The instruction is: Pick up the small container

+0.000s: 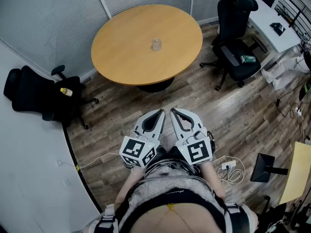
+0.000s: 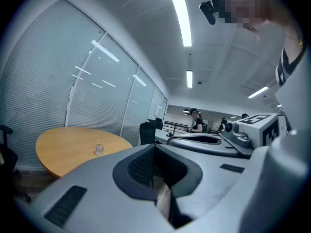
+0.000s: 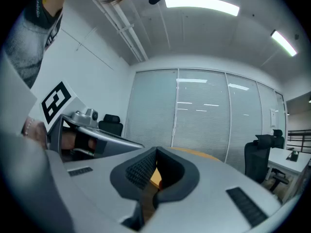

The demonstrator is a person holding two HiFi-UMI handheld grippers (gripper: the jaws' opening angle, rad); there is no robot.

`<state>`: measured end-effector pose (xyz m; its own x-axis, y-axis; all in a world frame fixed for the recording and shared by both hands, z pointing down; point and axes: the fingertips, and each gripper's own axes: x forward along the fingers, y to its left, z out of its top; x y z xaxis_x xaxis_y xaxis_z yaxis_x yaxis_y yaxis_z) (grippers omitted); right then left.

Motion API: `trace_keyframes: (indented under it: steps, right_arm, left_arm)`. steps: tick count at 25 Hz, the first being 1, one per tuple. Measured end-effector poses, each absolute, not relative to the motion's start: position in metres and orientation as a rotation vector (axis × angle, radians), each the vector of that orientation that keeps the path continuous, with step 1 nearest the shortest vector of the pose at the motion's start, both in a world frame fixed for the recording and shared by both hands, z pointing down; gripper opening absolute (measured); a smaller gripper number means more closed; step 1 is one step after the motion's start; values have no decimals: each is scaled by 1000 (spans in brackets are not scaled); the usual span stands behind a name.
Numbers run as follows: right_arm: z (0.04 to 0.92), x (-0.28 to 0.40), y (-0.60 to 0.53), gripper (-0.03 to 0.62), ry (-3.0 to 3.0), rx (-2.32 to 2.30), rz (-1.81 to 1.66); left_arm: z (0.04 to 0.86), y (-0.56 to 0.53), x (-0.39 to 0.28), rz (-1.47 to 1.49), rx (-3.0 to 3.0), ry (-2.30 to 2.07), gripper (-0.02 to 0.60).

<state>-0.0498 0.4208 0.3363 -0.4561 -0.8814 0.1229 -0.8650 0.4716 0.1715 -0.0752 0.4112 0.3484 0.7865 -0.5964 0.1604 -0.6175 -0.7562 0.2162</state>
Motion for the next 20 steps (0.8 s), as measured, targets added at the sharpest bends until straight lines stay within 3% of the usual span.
trace_keyframes:
  steps: [20]
  right_arm:
    - [338,-32,390,20,-2542,1488,-144]
  left_arm:
    - [373,390,-63,136,2646,-971,3]
